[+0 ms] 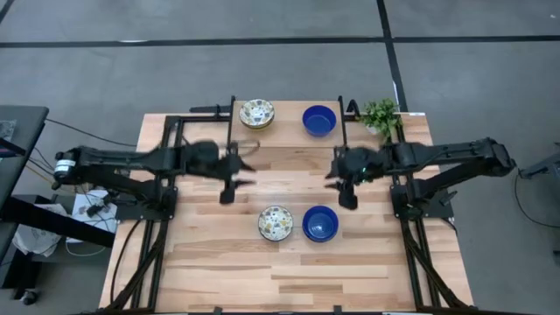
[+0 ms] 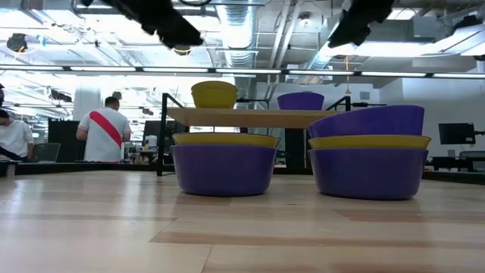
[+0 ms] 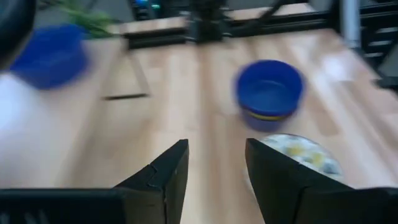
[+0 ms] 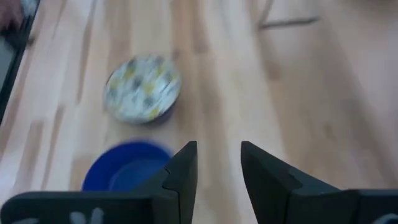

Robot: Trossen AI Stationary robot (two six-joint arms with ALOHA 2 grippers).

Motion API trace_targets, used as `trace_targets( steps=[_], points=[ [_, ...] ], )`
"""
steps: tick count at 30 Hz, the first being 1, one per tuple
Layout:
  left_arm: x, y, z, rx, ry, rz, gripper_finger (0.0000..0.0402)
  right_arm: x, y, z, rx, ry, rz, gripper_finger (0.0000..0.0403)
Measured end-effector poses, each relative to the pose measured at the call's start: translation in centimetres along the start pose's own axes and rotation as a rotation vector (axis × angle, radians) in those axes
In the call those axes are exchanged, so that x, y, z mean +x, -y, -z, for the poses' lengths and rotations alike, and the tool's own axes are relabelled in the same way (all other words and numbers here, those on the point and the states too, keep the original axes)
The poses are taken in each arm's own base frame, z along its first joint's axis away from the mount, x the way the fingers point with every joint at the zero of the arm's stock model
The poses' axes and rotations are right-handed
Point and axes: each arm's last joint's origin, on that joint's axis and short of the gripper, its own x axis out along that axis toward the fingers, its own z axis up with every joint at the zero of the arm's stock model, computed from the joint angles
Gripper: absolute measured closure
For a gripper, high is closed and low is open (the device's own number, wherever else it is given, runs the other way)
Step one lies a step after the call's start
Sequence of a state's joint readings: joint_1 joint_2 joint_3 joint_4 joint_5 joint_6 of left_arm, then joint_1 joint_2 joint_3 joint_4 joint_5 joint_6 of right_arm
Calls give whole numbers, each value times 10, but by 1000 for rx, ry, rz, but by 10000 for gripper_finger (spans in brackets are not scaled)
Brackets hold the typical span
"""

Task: Pick & Place Mini bowls
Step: Stack the blue bowl on top of the blue bowl on the shelf

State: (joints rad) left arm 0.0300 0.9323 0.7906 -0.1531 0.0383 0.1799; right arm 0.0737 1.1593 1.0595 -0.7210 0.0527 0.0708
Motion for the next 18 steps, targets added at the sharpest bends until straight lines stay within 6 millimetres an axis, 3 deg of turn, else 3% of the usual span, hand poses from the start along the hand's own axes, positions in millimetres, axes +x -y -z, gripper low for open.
trace_targets(
  steps=[4, 10, 18],
  points=[
    [17, 30, 28, -53, 62, 104, 243, 18, -26, 7, -89, -114, -60, 294],
    [26, 66, 54, -81, 154, 137, 243, 42, -65, 18, -191, -218, -129, 294],
    [28, 91, 58, -107, 177, 120, 243, 70, -99, 34, -249, -315, -96, 294]
  ],
)
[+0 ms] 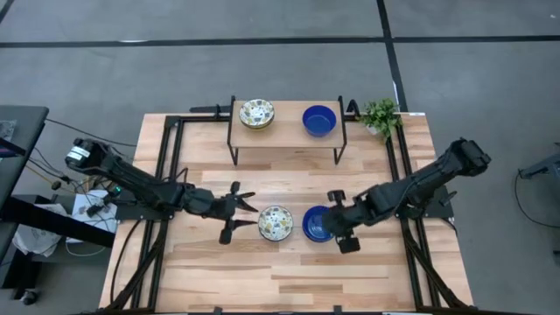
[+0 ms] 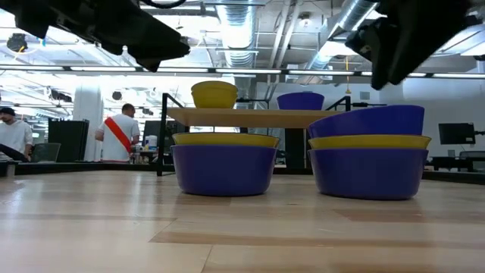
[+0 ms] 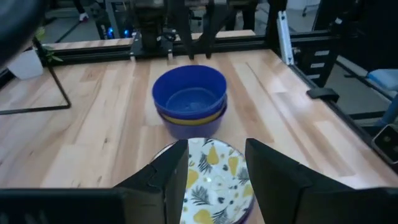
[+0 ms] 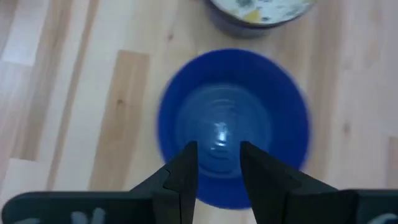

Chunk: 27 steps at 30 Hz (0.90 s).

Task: Pick & Place Mini bowls
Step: Stack the blue bowl on top of the blue bowl on the shelf

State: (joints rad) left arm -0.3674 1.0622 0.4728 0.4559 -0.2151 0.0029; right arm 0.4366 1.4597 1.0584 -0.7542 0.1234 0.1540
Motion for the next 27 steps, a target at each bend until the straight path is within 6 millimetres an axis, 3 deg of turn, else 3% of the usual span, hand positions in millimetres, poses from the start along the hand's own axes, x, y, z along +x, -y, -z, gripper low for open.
trace_targets(
  steps=[9, 21, 27],
  points=[
    [-1, 7, -1, -26, 13, 29, 243, 26, -25, 3, -50, -88, -12, 294],
    [-1, 7, -1, -41, 11, 29, 243, 35, -25, 2, -41, -101, 8, 296],
    [-1, 7, -1, -44, 10, 30, 243, 35, -26, 2, -29, -100, 1, 342]
  ],
)
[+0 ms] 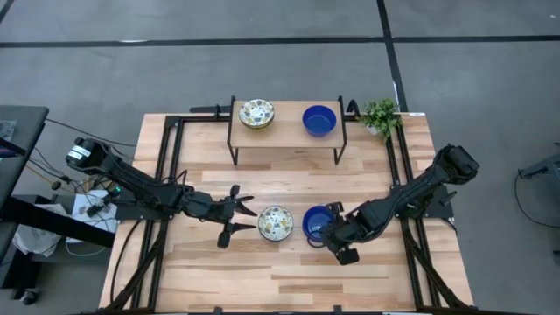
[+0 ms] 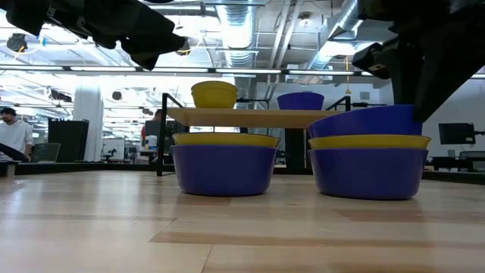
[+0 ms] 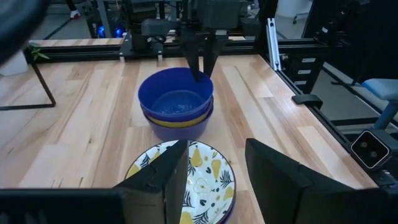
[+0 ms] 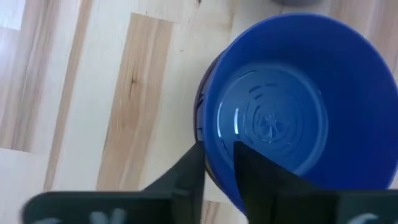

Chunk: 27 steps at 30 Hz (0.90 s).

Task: Pick & Place Mini bowls
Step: Stack the blue bowl on top of the blue bowl on the shelf

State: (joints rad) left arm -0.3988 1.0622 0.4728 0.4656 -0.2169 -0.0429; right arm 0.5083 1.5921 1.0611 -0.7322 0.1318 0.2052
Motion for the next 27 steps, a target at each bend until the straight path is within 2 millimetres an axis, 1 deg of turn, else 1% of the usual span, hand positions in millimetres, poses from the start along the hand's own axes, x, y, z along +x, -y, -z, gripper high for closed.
trace_targets(
  steps=[2, 4, 7, 10, 16, 19, 22, 27],
  points=[
    [0, 0, 0, -1, 0, 0, 243, 0, 0, 0, 5, 0, -3, 376],
    [0, 0, 0, -12, 0, 0, 243, 0, 0, -1, 5, 4, -3, 395],
    [0, 0, 0, -18, -1, 0, 243, -4, 0, -3, 15, -1, 3, 395],
    [0, 1, 0, -18, -1, 5, 243, -13, 0, -9, 14, 5, 9, 400],
    [-1, 4, 0, -16, 0, 18, 243, -40, 6, -21, -19, -12, 103, 401],
    [-1, 4, 0, -16, -1, 19, 243, -58, 15, -28, -31, -3, 154, 402],
    [-1, 4, 0, -16, -1, 19, 243, -73, 29, -35, -33, 0, 201, 402],
    [-1, 4, 0, -16, -1, 18, 243, -98, 63, -42, -7, 1, 293, 402]
  ],
)
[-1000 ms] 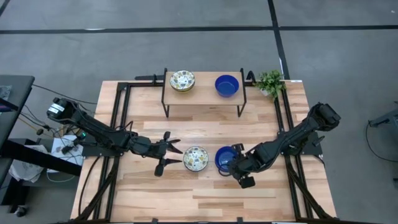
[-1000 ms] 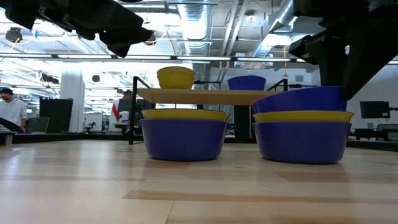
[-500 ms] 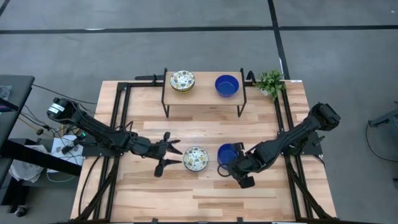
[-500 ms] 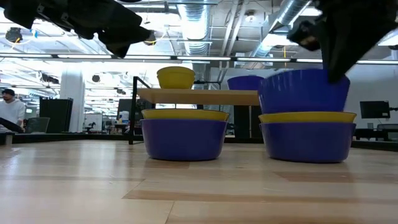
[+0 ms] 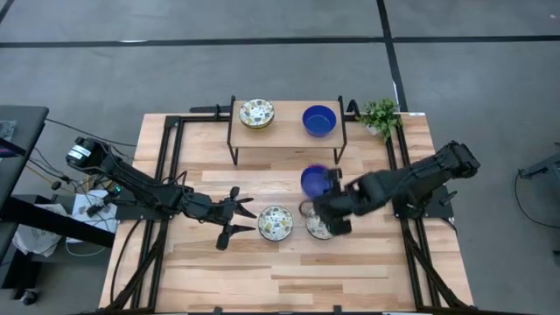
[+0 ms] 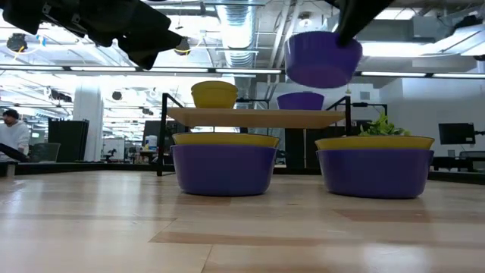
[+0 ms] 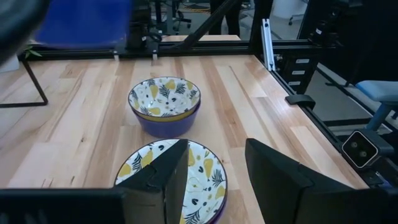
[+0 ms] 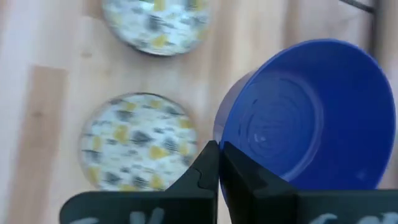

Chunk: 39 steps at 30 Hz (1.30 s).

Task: Pick & Place Mini bowls
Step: Stack the blue bowl on top of the blue bowl on the shelf

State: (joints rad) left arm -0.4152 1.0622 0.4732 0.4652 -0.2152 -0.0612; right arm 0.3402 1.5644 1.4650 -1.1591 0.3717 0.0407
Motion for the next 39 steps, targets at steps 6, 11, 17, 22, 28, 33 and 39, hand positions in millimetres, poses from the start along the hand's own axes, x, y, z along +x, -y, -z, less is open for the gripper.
trace_targets(
  steps=[6, 11, 17, 22, 28, 33, 39],
  points=[
    [0, 0, 0, 0, 0, -2, 243, -8, 56, -5, 51, 0, 58, 402],
    [0, 0, 0, 0, 1, -2, 243, -9, 102, -1, 104, -7, 108, 403],
    [0, 0, 0, -1, 3, -2, 243, 0, 153, 15, 186, -17, 106, 403],
    [0, 0, 0, -1, 3, -1, 243, 5, 186, 31, 267, -24, 136, 403],
    [0, 0, 0, -1, 3, -1, 243, 11, 210, 43, 318, -2, 109, 403],
    [0, 0, 0, -1, 3, -1, 243, 19, 216, 44, 317, -3, 88, 403],
    [0, 0, 2, -1, 2, -1, 243, 31, 214, 42, 292, -38, 44, 403]
  ],
)
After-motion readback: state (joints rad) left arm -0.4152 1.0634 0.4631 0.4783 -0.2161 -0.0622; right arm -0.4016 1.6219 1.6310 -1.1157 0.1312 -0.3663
